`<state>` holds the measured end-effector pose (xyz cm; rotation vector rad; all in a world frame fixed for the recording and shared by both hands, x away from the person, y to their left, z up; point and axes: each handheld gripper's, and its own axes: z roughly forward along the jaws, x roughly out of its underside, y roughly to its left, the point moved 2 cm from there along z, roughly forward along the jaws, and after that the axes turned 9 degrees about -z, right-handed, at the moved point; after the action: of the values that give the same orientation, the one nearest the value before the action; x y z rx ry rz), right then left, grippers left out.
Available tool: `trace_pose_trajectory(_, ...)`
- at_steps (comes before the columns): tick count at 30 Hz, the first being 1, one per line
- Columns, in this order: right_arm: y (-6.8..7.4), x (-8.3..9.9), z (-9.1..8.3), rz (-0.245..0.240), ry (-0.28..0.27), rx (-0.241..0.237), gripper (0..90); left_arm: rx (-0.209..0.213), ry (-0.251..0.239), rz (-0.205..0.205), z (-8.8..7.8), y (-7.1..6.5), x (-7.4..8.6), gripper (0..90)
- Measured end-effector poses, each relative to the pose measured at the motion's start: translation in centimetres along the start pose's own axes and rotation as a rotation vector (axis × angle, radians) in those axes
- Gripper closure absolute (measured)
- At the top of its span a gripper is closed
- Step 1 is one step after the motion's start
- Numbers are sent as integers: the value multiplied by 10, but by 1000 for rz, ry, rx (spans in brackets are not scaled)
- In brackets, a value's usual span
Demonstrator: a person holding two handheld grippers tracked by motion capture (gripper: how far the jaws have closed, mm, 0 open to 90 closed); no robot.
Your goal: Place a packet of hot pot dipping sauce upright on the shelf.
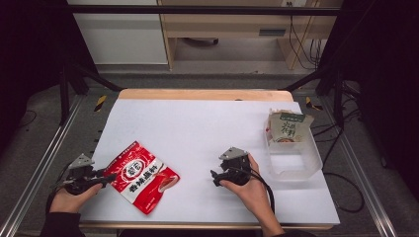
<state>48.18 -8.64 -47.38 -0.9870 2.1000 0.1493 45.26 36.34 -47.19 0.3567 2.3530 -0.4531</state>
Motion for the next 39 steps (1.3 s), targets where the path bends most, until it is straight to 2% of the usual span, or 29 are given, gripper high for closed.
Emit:
trace_pose_trajectory(1, 0, 0, 0, -2, -3, 1, 115, 0, 0, 2, 0, 1, 0, 671)
trace_pose_trajectory(3, 0, -1, -1, -3, -4, 2, 116, -13, 11, 2, 0, 2, -1, 702)
trace_pose_trajectory(7, 0, -3, -1, -7, -7, 6, 116, -6, -9, 14, -1, 1, -7, 891)
trace_pose_trajectory(8, 0, -5, -2, -15, -6, 4, 116, -6, -16, 25, -2, -1, -9, 900)
trace_pose_trajectory(12, 1, -19, -9, -52, -16, 0, 120, 20, -48, 95, -11, -19, -26, 900)
trace_pose_trajectory(15, 2, -35, -17, -101, -35, -2, 125, 33, -49, 150, -14, -32, -38, 900)
trace_pose_trajectory(17, 2, -39, -19, -107, -40, -4, 127, 46, -51, 195, -16, -43, -50, 900)
trace_pose_trajectory(19, 1, -53, -23, -125, -50, -23, 128, 60, -55, 228, -19, -51, -61, 900)
trace_pose_trajectory(20, 1, -53, -23, -125, -50, -23, 128, 60, -55, 228, -19, -51, -61, 900)
trace_pose_trajectory(23, -1, -71, -27, -158, -40, -61, 132, 98, -64, 278, -24, -67, -82, 900)
trace_pose_trajectory(24, -1, -71, -27, -158, -40, -61, 132, 98, -64, 278, -24, -67, -82, 900)
trace_pose_trajectory(29, -3, -96, -31, -225, -18, -97, 160, 117, -68, 355, -32, -86, -102, 900)
trace_pose_trajectory(31, -4, -98, -33, -237, -13, -103, 166, 120, -68, 369, -33, -91, -106, 900)
trace_pose_trajectory(36, -1, -119, -40, -299, -8, -139, 219, 139, -70, 415, -34, -106, -114, 900)
trace_pose_trajectory(39, 0, -129, -40, -320, -2, -168, 241, 146, -60, 430, -32, -112, -118, 900)
